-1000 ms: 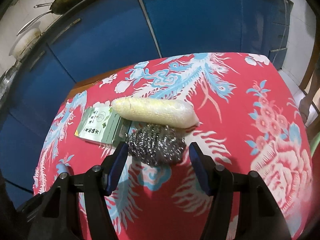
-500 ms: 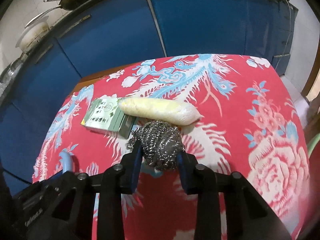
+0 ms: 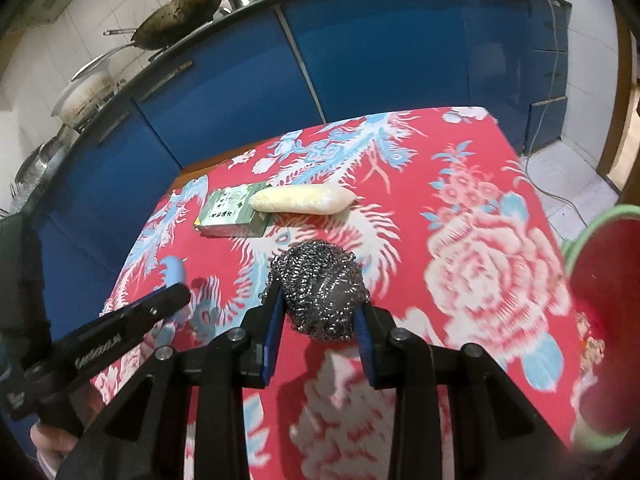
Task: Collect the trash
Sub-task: 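Carry the hook and steel wool in both tools over the red bucket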
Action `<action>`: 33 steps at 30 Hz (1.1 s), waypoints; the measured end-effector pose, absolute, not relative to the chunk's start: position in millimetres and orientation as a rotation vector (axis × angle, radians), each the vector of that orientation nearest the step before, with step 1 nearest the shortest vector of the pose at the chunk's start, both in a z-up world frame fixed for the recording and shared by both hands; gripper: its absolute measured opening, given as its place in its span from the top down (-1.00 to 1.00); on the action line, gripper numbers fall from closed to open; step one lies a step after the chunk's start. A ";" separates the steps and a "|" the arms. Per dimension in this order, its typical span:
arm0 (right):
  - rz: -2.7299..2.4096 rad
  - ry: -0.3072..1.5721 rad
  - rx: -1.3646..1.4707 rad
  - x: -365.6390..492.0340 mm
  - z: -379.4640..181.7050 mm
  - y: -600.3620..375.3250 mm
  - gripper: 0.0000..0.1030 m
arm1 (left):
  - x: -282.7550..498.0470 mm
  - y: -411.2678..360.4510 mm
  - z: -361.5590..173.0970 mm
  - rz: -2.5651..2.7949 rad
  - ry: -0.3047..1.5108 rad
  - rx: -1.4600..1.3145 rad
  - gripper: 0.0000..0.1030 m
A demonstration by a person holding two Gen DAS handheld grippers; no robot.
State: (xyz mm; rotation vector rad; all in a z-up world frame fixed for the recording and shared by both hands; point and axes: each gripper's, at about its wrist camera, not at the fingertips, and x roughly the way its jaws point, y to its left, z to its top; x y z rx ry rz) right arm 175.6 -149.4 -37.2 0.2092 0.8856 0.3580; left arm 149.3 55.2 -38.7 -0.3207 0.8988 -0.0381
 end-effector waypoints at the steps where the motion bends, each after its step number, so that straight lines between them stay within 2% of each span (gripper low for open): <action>1: 0.356 0.883 0.216 170.8 -35.7 -153.9 0.31 | 148.5 51.7 -36.9 -0.050 0.898 -0.319 0.71; 17: 0.198 0.827 0.343 112.5 -22.6 -243.0 0.31 | 149.2 -27.1 -9.5 -0.286 0.912 -0.258 0.71; 33: -0.094 0.796 0.433 90.4 -43.2 -358.2 0.29 | 155.8 -148.0 -8.7 -0.491 0.954 -0.087 0.71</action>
